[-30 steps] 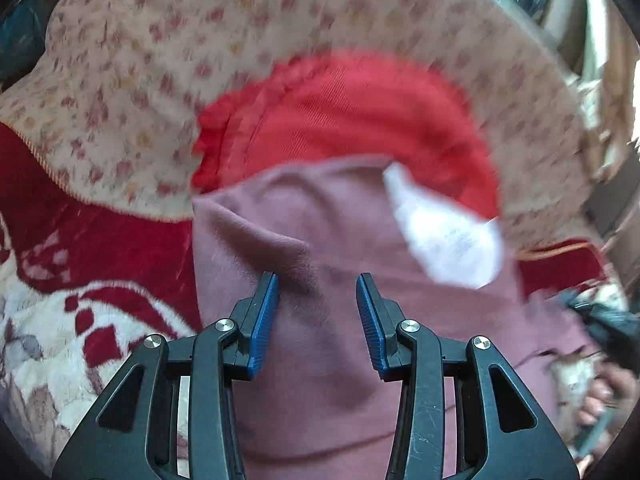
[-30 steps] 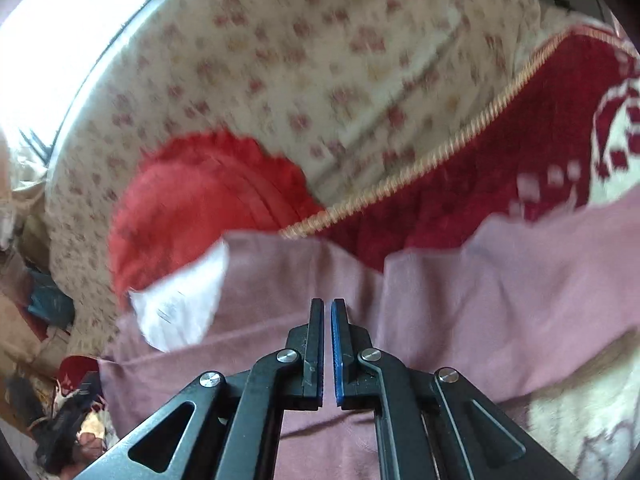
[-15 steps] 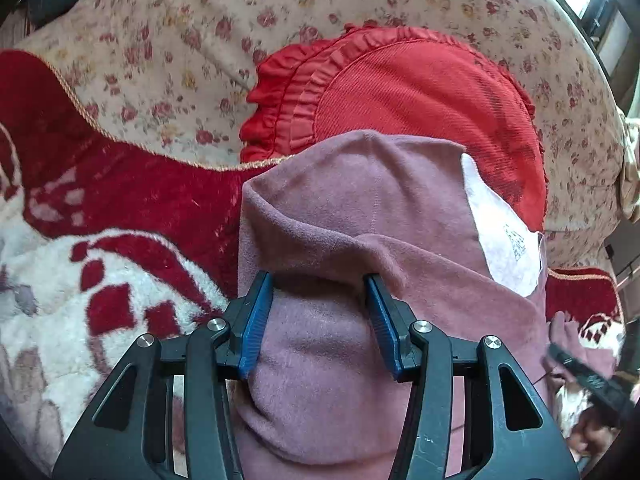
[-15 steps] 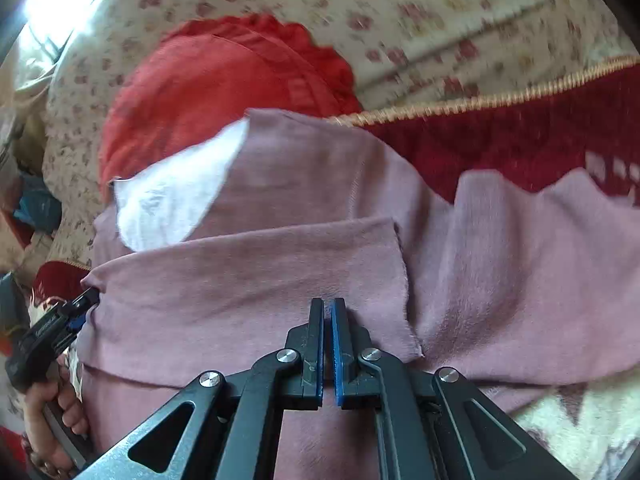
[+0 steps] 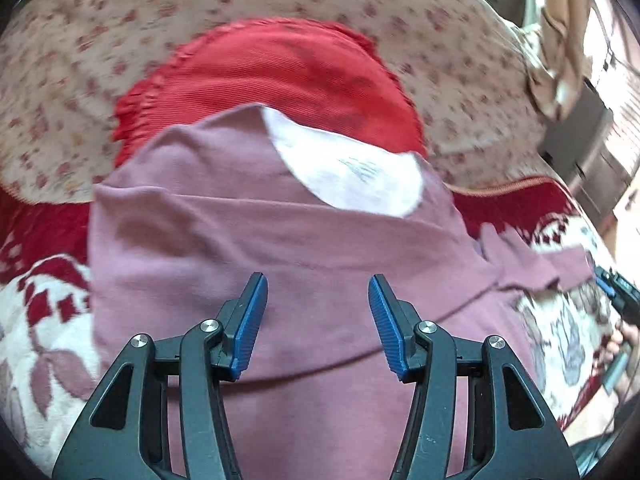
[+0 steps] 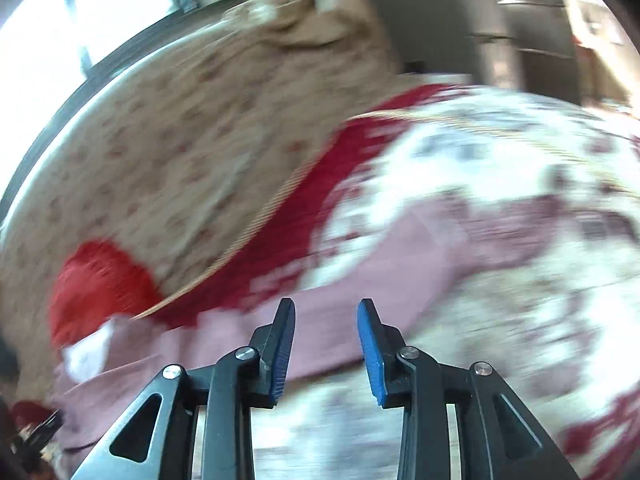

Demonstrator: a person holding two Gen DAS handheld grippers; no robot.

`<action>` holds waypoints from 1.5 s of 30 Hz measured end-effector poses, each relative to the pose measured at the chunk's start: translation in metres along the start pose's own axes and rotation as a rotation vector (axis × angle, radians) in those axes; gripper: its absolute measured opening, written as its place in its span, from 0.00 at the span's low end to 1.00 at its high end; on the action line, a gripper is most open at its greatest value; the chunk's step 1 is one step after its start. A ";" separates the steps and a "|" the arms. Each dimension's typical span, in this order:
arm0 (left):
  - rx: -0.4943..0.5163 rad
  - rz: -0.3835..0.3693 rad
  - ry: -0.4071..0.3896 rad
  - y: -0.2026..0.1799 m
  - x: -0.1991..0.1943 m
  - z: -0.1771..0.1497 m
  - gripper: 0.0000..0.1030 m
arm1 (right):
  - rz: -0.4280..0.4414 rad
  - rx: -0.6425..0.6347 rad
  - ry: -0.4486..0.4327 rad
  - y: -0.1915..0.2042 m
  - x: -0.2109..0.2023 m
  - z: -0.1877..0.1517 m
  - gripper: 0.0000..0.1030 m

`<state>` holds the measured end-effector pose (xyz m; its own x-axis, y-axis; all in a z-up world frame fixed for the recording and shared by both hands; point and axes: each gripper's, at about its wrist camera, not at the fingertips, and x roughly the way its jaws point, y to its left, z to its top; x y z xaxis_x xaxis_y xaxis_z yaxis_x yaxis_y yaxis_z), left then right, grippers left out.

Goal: Fold small clothes

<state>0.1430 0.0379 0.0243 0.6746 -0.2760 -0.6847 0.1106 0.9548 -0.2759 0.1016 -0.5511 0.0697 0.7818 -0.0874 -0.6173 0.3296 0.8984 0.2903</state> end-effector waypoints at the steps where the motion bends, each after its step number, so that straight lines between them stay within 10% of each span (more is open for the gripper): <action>1: 0.012 -0.001 0.003 -0.004 0.002 0.000 0.51 | -0.012 -0.006 -0.010 -0.011 0.000 0.002 0.30; 13: -0.020 -0.014 0.018 0.002 0.010 0.003 0.51 | -0.010 -0.054 0.001 -0.032 0.049 0.007 0.27; 20: -0.058 -0.057 0.006 0.006 0.008 0.006 0.51 | 0.042 0.092 0.004 -0.036 0.044 0.011 0.03; 34: -0.229 -0.321 0.056 0.017 0.010 0.008 0.51 | 0.562 -0.191 0.120 0.211 0.033 -0.059 0.03; 40: -0.308 -0.441 0.126 0.018 0.020 0.005 0.61 | 0.656 -0.450 0.323 0.311 0.042 -0.163 0.03; 45: -0.306 -0.472 0.199 0.007 0.030 0.001 0.61 | 0.656 -0.588 0.322 0.338 0.031 -0.201 0.03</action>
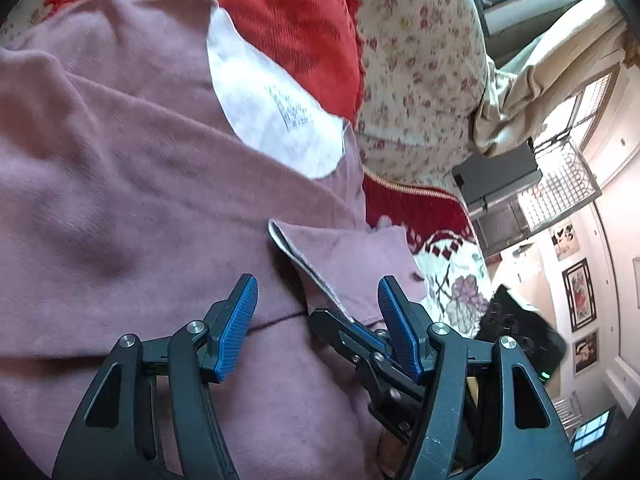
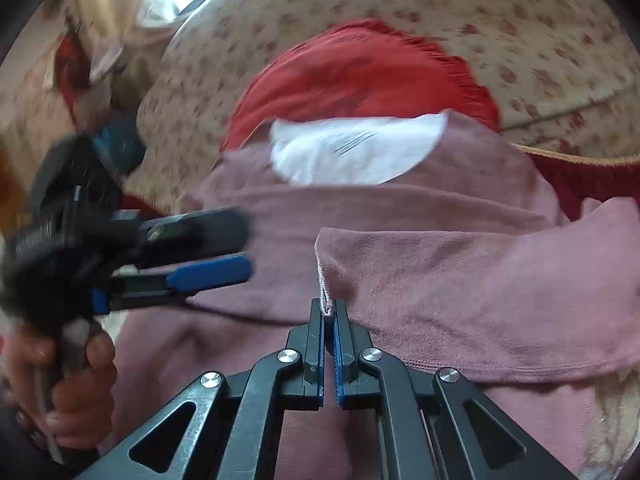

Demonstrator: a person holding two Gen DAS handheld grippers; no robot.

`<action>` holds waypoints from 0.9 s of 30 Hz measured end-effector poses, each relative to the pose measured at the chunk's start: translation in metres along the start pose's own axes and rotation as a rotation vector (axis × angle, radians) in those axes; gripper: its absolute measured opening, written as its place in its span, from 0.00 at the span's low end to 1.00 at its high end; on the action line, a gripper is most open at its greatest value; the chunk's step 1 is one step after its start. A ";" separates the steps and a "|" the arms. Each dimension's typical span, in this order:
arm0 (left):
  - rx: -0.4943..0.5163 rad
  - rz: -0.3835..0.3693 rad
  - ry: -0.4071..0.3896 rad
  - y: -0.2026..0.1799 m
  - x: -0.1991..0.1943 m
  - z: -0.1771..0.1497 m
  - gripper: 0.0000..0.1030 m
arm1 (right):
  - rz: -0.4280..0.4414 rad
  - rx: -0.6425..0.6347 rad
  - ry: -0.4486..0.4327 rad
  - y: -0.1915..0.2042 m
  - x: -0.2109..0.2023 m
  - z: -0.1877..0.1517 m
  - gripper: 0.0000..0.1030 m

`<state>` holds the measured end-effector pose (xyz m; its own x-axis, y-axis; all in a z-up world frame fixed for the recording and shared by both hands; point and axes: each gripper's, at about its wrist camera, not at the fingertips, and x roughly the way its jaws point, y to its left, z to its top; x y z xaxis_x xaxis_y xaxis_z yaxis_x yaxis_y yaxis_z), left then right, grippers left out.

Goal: Fold small clothes
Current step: 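Lower the sleeve onto the shirt and open the right gripper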

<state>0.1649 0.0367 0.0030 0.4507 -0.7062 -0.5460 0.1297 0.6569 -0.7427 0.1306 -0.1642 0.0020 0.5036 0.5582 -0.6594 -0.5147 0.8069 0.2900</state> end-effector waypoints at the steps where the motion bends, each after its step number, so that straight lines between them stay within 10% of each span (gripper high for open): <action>1: 0.003 -0.008 0.010 -0.002 0.002 -0.001 0.61 | 0.007 -0.004 -0.007 0.003 -0.001 0.002 0.03; 18: 0.015 0.007 0.048 0.004 0.013 -0.008 0.60 | 0.003 -0.217 -0.008 0.043 -0.006 -0.004 0.05; 22: 0.043 0.024 0.040 0.001 0.015 -0.010 0.61 | 0.001 -0.188 -0.022 0.034 -0.016 -0.005 0.25; 27: 0.116 0.075 0.018 -0.007 0.017 -0.013 0.60 | -0.047 -0.148 0.035 0.009 -0.035 -0.007 0.27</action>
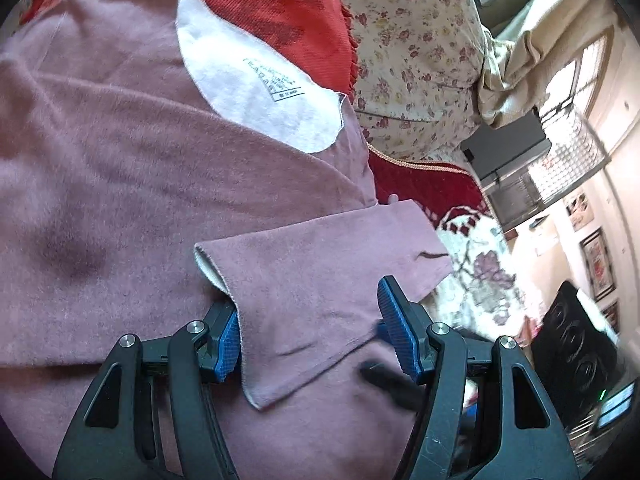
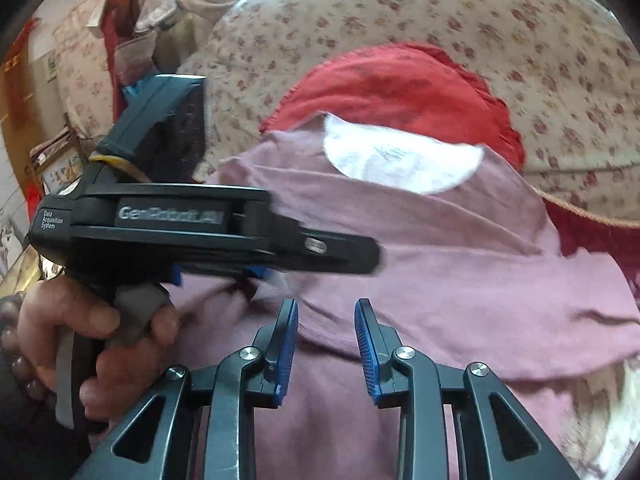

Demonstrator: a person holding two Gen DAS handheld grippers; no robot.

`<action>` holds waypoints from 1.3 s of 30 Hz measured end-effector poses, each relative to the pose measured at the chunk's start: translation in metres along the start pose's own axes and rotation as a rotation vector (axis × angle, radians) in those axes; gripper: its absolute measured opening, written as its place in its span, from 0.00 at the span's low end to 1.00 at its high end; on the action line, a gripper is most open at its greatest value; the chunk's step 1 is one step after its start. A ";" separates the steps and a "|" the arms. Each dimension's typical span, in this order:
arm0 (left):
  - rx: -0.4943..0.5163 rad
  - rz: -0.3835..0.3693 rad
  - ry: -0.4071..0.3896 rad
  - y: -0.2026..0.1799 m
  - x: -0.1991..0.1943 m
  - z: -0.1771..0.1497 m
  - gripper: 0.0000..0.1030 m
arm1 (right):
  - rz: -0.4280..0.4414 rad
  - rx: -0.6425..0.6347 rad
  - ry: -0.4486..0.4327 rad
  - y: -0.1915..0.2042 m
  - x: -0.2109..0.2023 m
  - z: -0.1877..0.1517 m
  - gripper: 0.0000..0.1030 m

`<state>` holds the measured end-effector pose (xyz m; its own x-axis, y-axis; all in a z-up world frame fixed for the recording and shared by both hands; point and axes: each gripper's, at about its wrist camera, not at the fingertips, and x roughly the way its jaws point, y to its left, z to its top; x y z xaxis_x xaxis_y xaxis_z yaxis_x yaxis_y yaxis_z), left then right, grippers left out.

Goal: Fold small clothes

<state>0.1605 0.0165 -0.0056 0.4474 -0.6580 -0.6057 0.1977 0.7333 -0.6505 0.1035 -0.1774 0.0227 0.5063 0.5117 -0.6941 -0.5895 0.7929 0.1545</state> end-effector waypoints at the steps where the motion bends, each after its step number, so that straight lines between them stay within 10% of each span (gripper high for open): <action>1: 0.024 0.024 -0.009 -0.003 0.000 0.000 0.60 | -0.031 0.001 0.019 -0.008 -0.006 -0.001 0.27; 11: 0.149 0.191 -0.035 -0.011 0.007 -0.006 0.20 | -0.457 0.115 -0.002 -0.118 -0.096 0.026 0.28; 16: 0.266 0.267 -0.101 -0.026 -0.001 -0.006 0.02 | -0.581 0.432 -0.058 -0.193 -0.123 0.014 0.30; 23: 0.483 0.208 -0.339 -0.067 -0.059 0.010 0.02 | -0.504 0.624 -0.102 -0.209 -0.130 0.002 0.30; 39: 0.096 0.379 -0.355 0.032 -0.099 0.054 0.01 | -0.478 0.570 -0.052 -0.192 -0.102 0.007 0.30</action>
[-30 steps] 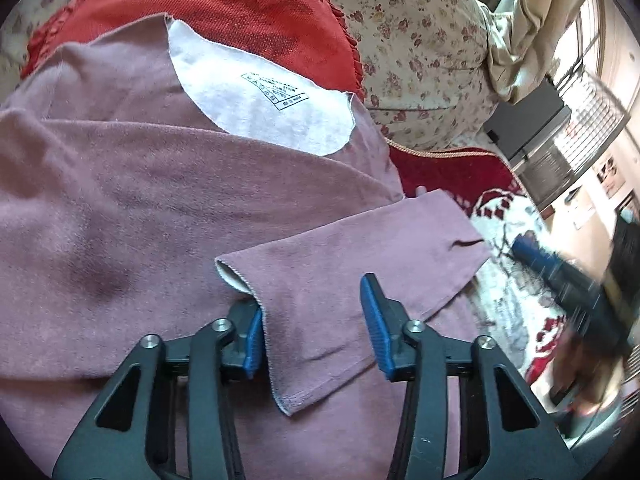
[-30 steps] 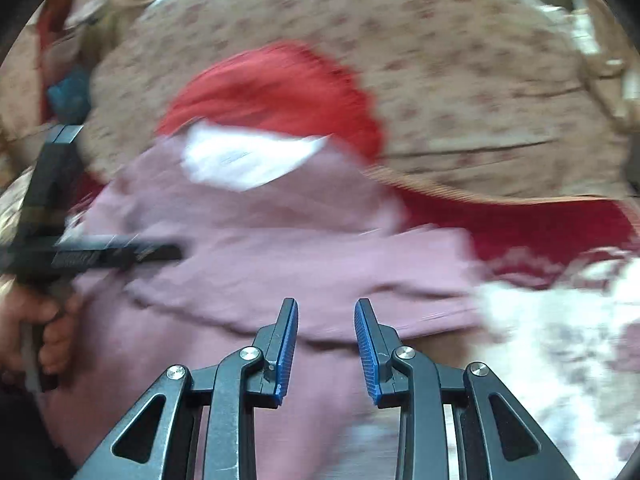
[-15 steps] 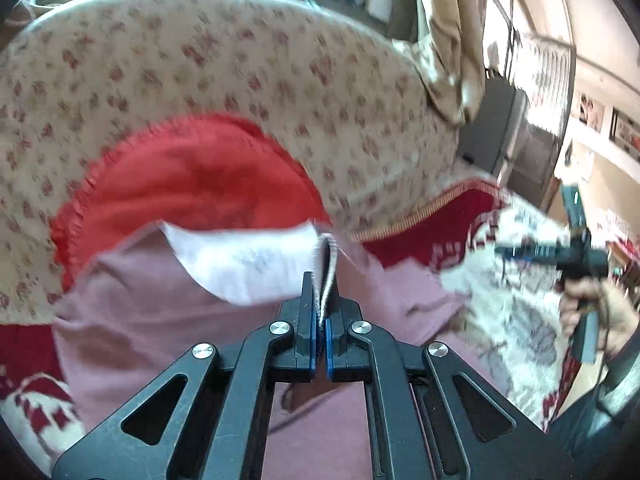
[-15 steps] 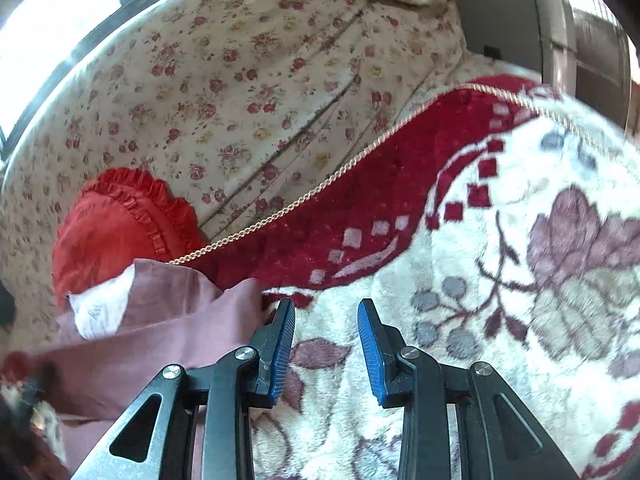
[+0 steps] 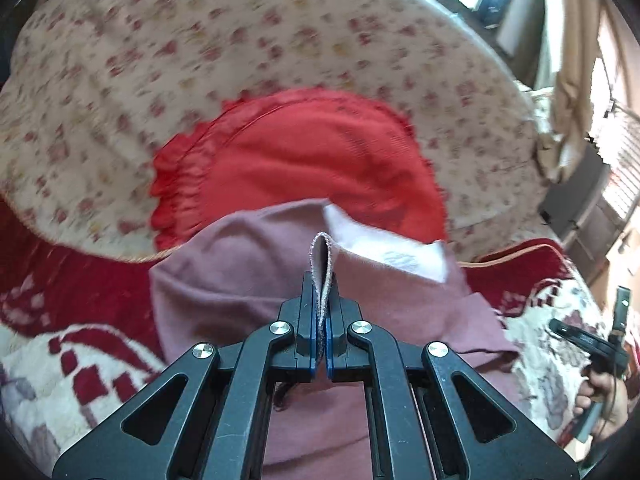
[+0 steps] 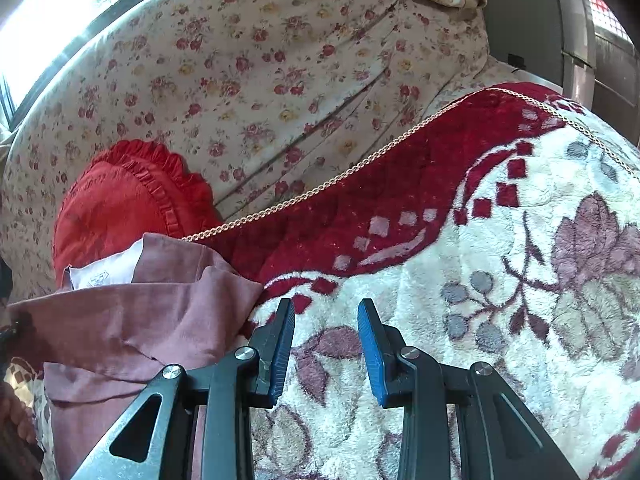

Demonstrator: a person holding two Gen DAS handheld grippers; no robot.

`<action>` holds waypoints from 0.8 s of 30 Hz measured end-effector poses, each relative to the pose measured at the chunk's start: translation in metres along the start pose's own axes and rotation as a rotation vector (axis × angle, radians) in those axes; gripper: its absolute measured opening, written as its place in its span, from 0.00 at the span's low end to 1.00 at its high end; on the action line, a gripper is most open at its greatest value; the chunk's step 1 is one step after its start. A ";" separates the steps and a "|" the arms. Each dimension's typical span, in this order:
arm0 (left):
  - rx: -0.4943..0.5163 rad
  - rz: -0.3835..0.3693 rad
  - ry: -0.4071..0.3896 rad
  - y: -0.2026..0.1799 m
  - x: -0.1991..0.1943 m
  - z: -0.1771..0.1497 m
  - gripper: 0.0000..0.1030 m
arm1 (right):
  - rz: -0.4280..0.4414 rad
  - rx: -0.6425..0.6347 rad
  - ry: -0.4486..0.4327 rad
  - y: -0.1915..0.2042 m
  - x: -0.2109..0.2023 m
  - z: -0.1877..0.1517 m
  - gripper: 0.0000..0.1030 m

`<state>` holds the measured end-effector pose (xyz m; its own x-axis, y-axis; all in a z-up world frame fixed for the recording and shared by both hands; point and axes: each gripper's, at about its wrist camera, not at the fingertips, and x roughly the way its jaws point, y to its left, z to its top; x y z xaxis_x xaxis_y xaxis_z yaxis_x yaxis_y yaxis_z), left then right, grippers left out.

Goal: Fold small clothes

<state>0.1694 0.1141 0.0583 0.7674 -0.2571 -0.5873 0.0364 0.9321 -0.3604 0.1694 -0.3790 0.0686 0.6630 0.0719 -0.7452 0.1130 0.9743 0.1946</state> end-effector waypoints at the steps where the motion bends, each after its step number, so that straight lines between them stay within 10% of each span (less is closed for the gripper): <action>1: -0.008 0.011 0.006 0.003 0.000 -0.001 0.01 | -0.001 -0.001 0.002 0.000 0.000 -0.001 0.30; 14: -0.209 0.144 0.142 0.052 0.023 -0.016 0.06 | 0.007 -0.018 0.017 0.005 0.005 -0.002 0.30; 21: -0.088 0.327 -0.030 0.031 -0.011 -0.006 0.06 | 0.028 -0.033 -0.003 0.009 0.004 -0.002 0.30; 24: -0.016 0.291 -0.118 0.012 -0.022 -0.003 0.11 | 0.077 -0.072 -0.020 0.020 0.004 -0.002 0.30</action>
<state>0.1514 0.1300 0.0645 0.8132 0.0525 -0.5796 -0.2053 0.9578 -0.2012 0.1731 -0.3587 0.0678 0.6825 0.1436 -0.7166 0.0081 0.9790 0.2039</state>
